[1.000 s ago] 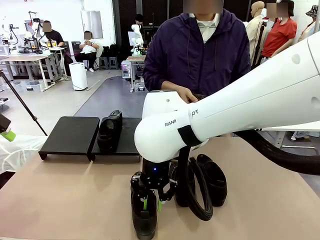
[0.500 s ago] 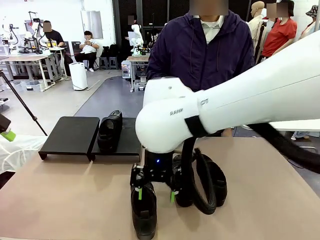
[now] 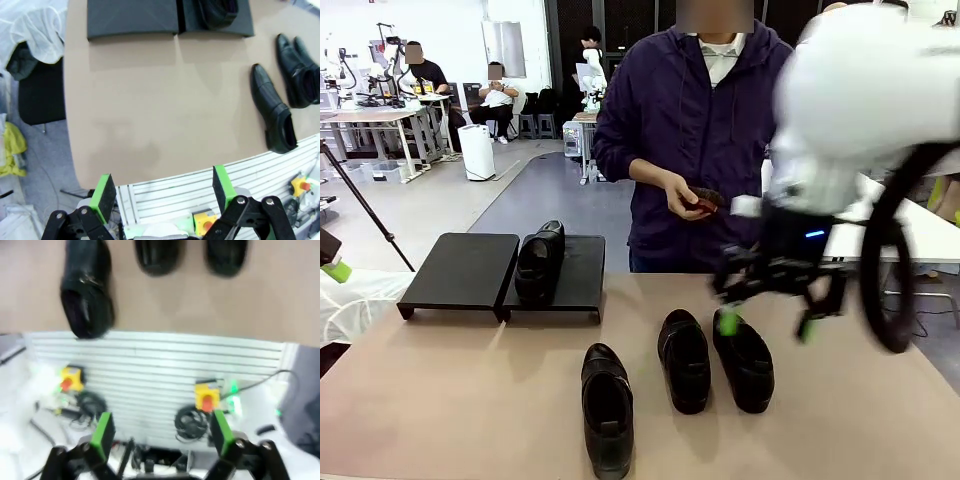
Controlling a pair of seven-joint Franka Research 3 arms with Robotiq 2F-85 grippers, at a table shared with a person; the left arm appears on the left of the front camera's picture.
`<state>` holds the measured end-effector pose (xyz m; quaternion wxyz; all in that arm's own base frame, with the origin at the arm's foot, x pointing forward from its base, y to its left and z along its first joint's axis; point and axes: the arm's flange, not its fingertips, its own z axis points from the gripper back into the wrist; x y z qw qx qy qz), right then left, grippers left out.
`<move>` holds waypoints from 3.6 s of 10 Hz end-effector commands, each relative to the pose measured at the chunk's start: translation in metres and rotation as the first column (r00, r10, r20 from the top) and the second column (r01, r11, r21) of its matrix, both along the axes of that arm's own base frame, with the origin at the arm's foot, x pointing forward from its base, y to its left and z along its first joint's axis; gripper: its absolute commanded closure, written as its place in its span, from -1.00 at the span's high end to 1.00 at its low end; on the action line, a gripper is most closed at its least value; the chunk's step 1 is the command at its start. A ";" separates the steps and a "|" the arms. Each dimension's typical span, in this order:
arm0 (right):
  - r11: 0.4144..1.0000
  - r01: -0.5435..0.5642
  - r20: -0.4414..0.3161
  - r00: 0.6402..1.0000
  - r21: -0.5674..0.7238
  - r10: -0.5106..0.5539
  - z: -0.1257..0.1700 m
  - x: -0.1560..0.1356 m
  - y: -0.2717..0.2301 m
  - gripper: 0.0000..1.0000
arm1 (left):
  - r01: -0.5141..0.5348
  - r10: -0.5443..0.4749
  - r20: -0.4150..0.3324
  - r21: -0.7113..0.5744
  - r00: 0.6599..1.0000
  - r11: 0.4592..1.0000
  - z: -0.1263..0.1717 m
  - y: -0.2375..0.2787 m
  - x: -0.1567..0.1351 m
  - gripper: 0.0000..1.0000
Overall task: Organize the shoes by placing them on the stand.
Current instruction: Pick up one Shoe and place it in the middle of the table, then place the Shoe from the middle of the table onto the Shoes Stand.
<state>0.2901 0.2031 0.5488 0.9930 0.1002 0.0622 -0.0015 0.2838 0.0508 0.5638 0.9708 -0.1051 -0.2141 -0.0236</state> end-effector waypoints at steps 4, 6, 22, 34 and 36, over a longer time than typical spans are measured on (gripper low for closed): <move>0.894 -0.147 0.164 0.983 0.424 0.083 -0.011 -0.008 -0.170 1.00 | 0.000 0.000 -0.007 0.013 1.000 1.000 -0.001 0.002 -0.002 1.00; 0.940 -0.131 0.111 0.989 0.314 0.100 0.002 -0.006 -0.163 1.00 | 0.000 0.000 -0.007 0.013 1.000 1.000 -0.001 0.002 -0.002 1.00; 0.940 -0.131 0.111 0.989 0.314 0.100 0.002 -0.006 -0.163 1.00 | -0.114 0.115 -0.002 0.109 0.993 0.987 -0.005 -0.041 0.008 1.00; 0.940 -0.131 0.111 0.989 0.314 0.100 0.002 -0.006 -0.163 1.00 | -0.049 0.080 -0.288 0.112 0.954 0.992 -0.149 -0.344 -0.027 1.00; 0.940 -0.131 0.111 0.989 0.314 0.100 0.002 -0.006 -0.163 1.00 | -0.127 0.140 -0.323 0.060 0.936 0.990 -0.170 -0.355 -0.013 1.00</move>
